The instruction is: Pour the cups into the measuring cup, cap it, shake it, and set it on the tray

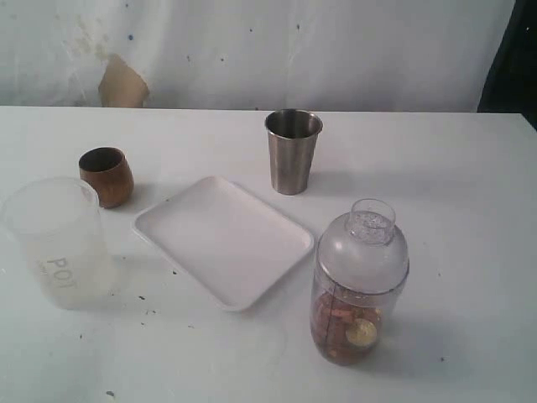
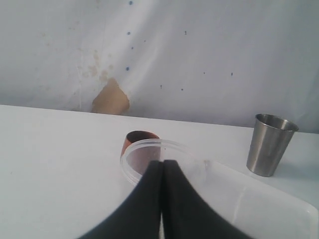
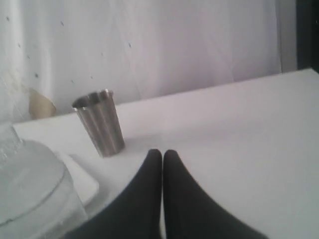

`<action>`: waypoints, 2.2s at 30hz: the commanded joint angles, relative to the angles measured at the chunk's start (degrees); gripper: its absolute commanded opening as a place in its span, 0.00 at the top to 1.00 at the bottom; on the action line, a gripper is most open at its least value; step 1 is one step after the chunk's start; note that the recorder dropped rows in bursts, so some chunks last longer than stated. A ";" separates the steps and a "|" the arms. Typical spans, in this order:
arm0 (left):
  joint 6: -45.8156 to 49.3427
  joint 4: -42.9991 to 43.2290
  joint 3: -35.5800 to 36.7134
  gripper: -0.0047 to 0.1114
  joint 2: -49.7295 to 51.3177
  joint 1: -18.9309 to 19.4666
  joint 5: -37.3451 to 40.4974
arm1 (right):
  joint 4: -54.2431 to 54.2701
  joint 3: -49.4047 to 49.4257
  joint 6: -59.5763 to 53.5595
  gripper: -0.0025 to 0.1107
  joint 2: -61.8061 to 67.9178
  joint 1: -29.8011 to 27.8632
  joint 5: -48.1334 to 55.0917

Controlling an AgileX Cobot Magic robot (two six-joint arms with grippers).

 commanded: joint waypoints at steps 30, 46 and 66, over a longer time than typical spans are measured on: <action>0.12 -0.16 0.32 0.96 -0.16 6.18 0.00 | -4.63 0.05 -2.13 0.98 25.50 14.74 -15.77; 0.12 -0.16 0.32 0.96 -0.16 6.18 0.00 | -14.48 0.05 -13.87 0.28 71.95 21.27 -50.09; 0.12 -0.16 0.32 0.96 -0.16 6.18 0.00 | -7.04 -6.84 -14.56 0.17 79.92 21.27 -57.02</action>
